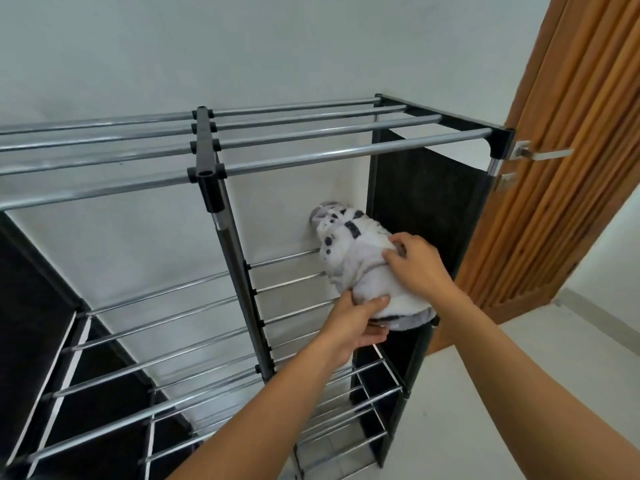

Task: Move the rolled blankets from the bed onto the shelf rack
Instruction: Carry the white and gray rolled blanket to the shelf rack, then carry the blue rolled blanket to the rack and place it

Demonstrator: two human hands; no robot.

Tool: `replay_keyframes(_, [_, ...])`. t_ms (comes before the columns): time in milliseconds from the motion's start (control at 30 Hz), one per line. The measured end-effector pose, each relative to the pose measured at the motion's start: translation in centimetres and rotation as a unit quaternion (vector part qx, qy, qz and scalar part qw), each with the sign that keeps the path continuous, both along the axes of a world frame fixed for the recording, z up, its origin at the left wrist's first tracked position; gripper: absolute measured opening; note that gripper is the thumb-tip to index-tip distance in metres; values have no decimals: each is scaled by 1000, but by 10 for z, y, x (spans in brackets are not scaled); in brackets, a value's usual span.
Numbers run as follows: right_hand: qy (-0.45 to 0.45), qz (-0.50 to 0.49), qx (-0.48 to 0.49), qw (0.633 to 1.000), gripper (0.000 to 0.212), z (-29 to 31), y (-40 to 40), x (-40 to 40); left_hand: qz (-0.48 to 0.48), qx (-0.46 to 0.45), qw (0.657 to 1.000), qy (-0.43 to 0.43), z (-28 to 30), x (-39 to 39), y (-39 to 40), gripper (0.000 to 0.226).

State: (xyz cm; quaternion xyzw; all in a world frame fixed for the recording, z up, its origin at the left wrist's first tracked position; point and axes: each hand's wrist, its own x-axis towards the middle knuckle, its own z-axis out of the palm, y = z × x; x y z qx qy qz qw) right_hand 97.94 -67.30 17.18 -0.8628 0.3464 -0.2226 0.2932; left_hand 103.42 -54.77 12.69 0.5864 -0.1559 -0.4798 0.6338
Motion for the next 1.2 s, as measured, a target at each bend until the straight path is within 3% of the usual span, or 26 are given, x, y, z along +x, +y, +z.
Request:
replay_keyframes(167, [-58,-25,-31,997,38,-25,33,-58,79,-5,986,-144,-32,-37,14,39])
replay_keyframes(233, [-86,-67,-12,994,36,-47,45,-89,62,18,980,-187,-55,-59,18,49])
replay_keyframes(300, [-67,-118,29,990,33,-77,56,-127,9,65,976,-206,-82,-79,17,54])
replay_keyframes(433, [-22,-276,166,946,34,-135,85,-232,-200,157,944,-209,-128,-129,2,29])
replay_keyframes(533, [-21,-401,242,883,33,-157,129,-325,-368,175,880,-243,-142,-190,2,18])
replay_keyframes(667, [-66,-540,288,788,26,-169,225,-440,-522,131,791,-289,-131,-296,23,14])
replay_keyframes(767, [-113,-614,276,731,12,-177,310,-517,-602,76,725,-325,-121,-388,59,12])
replay_keyframes(933, [-210,-718,254,614,18,-171,462,-618,-706,5,627,-330,-110,-533,148,13])
replay_keyframes(1200, [-327,-850,172,374,12,-156,702,-706,-861,-59,410,-296,-100,-731,348,11])
